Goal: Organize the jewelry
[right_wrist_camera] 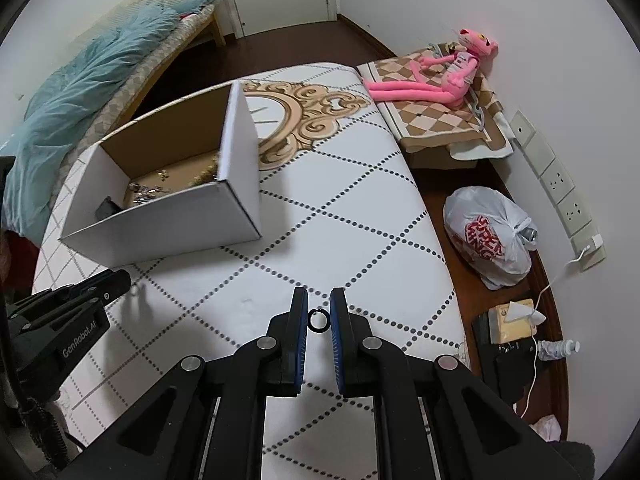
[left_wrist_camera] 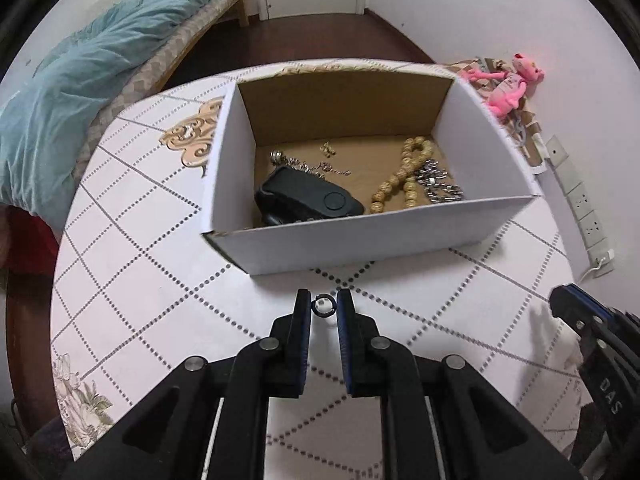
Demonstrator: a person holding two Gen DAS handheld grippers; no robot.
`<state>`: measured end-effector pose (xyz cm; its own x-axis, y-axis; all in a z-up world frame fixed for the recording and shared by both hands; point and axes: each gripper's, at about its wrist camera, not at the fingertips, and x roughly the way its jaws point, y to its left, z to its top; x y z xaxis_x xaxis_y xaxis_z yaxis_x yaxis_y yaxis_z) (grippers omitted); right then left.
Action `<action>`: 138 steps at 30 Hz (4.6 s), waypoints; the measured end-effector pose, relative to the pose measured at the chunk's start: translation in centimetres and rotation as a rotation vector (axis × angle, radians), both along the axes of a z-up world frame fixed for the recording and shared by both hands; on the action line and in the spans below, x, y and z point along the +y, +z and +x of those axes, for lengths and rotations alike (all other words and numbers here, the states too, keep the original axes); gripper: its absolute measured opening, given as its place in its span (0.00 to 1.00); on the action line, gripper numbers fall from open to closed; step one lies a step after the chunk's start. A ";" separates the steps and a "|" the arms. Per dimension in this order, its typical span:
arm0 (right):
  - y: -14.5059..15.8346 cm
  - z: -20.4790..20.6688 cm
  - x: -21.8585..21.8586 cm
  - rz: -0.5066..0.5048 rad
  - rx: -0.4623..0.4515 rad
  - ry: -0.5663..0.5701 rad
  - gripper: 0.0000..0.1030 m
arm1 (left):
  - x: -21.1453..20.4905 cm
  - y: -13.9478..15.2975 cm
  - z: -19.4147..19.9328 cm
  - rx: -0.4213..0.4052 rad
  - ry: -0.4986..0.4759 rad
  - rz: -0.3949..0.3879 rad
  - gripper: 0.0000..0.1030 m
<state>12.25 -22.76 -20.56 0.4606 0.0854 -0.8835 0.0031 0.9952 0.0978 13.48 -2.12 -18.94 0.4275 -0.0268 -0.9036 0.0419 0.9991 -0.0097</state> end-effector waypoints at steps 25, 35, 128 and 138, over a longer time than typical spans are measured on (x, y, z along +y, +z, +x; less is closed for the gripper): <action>8.6 9.7 3.2 0.217 -0.058 0.112 0.11 | 3.1 9.5 7.1 -0.067 -0.048 -0.133 0.10; 5.5 15.3 5.6 0.196 0.063 0.172 0.11 | 3.6 7.0 11.6 0.023 -0.035 -0.138 0.10; 29.8 -12.7 1.7 -0.090 -0.349 0.052 1.00 | 4.2 26.8 -13.7 -0.312 0.169 0.008 1.00; 29.3 -8.8 1.3 -0.086 -0.314 0.037 1.00 | 3.6 26.8 -10.6 -0.279 0.158 0.001 1.00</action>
